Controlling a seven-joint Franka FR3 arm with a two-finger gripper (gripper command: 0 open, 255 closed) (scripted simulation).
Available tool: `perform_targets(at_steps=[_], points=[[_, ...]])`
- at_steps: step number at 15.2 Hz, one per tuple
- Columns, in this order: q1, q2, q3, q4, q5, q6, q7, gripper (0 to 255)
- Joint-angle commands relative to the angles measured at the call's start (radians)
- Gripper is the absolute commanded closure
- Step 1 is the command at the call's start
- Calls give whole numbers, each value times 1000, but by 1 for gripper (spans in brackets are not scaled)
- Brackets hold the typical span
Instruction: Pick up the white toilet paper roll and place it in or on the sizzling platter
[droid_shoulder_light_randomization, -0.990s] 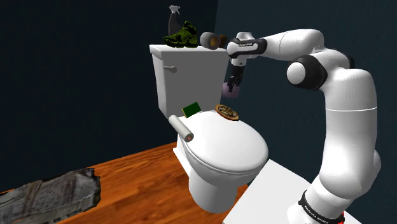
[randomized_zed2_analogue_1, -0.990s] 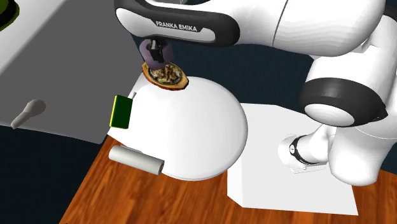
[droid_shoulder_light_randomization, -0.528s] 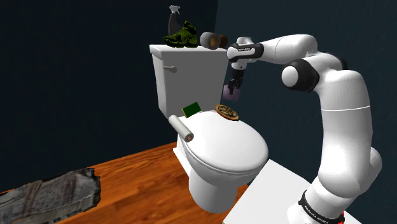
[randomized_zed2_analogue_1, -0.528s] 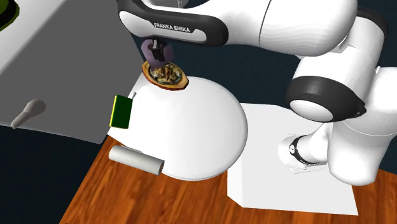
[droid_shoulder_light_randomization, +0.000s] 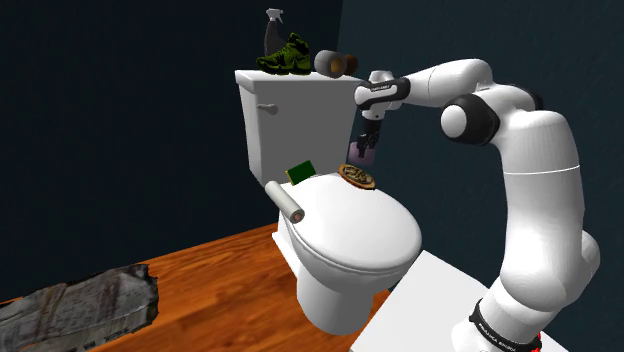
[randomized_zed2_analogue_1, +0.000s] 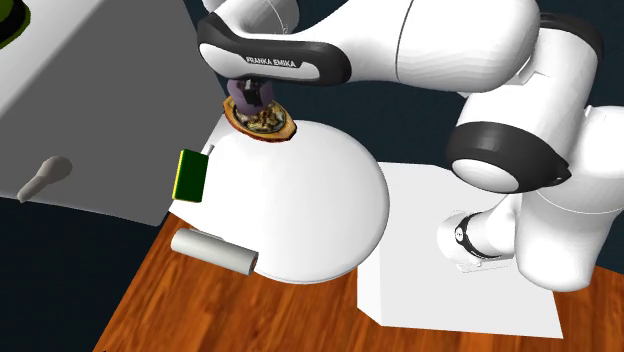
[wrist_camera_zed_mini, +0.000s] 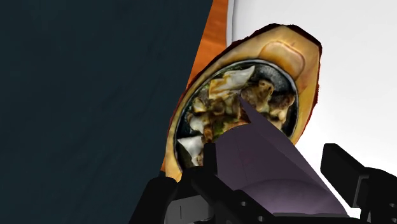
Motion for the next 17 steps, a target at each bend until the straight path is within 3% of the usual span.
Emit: perform_targets(at_steps=[1, 10, 11, 17], points=[[1, 5, 1, -20, 2, 26, -1, 255], [1, 9, 2, -31, 4, 41, -2, 255], [1, 9, 2, -30, 4, 41, -2, 0], [0, 3, 1, -7, 1, 10, 0, 0]])
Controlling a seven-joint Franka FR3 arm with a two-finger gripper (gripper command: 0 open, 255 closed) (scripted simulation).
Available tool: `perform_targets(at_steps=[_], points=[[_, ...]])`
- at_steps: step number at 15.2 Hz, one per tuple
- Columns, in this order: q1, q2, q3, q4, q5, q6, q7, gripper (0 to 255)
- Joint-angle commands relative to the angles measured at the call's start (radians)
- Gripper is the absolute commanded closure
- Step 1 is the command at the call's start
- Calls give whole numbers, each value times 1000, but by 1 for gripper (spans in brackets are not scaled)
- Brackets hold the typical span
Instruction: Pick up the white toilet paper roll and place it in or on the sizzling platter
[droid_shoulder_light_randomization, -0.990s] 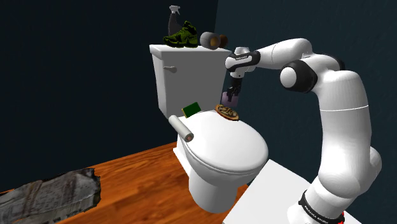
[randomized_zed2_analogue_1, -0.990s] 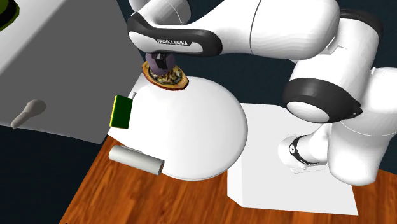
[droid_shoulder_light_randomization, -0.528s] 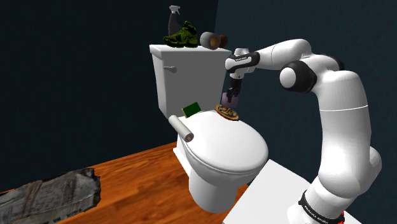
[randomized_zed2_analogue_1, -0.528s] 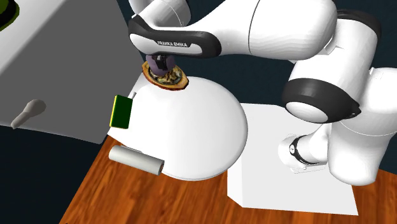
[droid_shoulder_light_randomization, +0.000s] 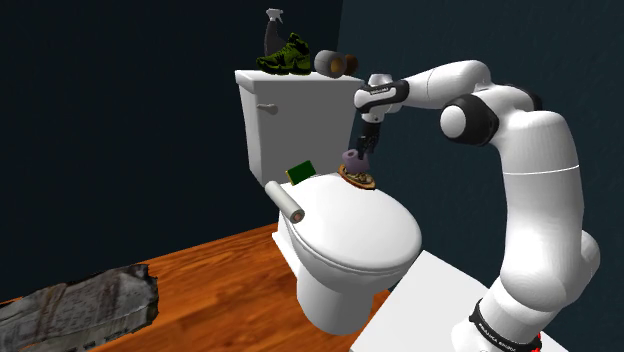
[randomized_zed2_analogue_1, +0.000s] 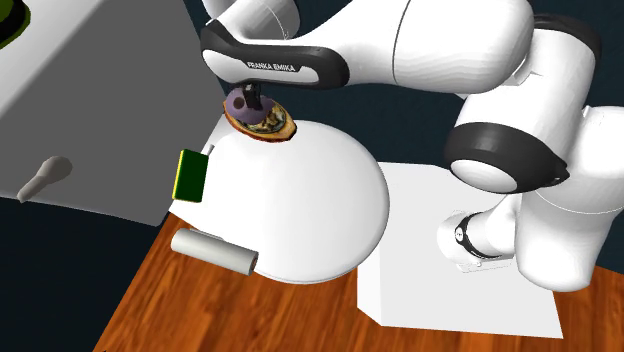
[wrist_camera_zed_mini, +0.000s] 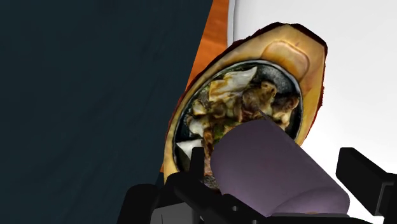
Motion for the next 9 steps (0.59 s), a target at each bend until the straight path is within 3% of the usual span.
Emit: perform_targets(at_steps=[1, 3, 9], points=[[-2, -7, -2, 41, -3, -48, 3, 0], [-5, -12, -4, 94, -6, -105, 6, 0], [-5, -12, -4, 94, -6, -105, 6, 0]])
